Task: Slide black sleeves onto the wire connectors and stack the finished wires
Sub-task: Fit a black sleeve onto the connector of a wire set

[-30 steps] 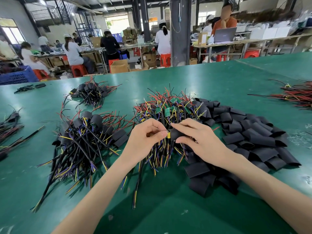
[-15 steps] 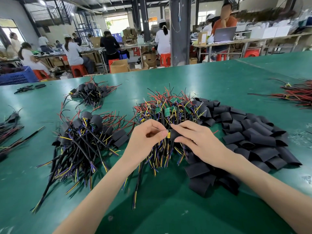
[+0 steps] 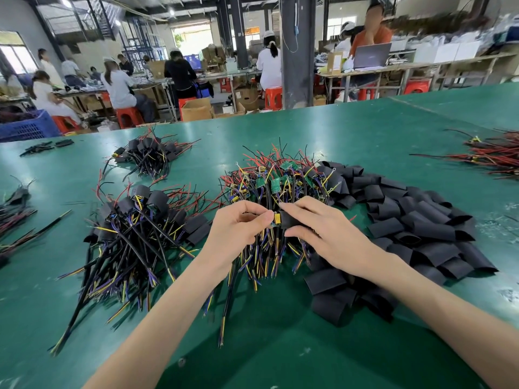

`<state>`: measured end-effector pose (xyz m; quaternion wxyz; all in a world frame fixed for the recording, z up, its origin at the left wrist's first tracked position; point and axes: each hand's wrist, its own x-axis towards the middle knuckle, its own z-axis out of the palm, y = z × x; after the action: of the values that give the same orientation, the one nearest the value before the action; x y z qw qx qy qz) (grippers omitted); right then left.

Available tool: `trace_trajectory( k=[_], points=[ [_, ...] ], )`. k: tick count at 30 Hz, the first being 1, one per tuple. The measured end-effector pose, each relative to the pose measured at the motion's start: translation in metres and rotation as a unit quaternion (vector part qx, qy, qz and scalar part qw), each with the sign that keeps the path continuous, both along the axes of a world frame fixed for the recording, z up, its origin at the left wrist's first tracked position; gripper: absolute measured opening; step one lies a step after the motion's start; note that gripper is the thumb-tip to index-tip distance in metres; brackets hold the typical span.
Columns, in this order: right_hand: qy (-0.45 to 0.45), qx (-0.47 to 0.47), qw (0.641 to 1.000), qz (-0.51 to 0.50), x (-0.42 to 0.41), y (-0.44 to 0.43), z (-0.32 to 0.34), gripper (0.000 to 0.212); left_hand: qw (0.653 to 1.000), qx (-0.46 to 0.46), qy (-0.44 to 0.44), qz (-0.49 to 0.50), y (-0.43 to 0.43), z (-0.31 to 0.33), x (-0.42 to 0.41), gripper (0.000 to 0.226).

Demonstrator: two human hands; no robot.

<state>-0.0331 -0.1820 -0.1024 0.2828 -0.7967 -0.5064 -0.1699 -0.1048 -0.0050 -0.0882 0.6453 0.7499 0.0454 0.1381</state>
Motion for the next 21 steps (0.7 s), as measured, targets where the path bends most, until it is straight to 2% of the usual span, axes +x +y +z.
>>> trace_trajectory(
  k=[6, 10, 14, 19, 21],
  points=[
    [-0.024, -0.063, 0.998, -0.009, -0.003, -0.002, 0.004, 0.055, 0.998, -0.041, 0.052, -0.009, 0.003, 0.001, 0.000, 0.011],
    [-0.060, -0.098, 0.993, -0.012, -0.003, -0.002, 0.004, 0.051, 0.997, -0.046, 0.056, 0.000, 0.001, -0.002, 0.001, 0.010],
    [0.017, -0.090, 0.996, -0.005, -0.002, 0.000, 0.004, 0.047, 0.997, -0.056, 0.051, 0.011, -0.003, -0.006, 0.002, 0.008],
    [-0.010, -0.108, 0.994, -0.011, -0.010, 0.002, 0.002, 0.042, 0.998, -0.037, 0.054, 0.004, -0.007, -0.010, 0.001, 0.009],
    [0.013, -0.085, 0.996, -0.003, -0.010, 0.003, 0.004, 0.044, 0.998, -0.015, 0.053, -0.006, -0.007, -0.009, 0.001, 0.009]
  ],
)
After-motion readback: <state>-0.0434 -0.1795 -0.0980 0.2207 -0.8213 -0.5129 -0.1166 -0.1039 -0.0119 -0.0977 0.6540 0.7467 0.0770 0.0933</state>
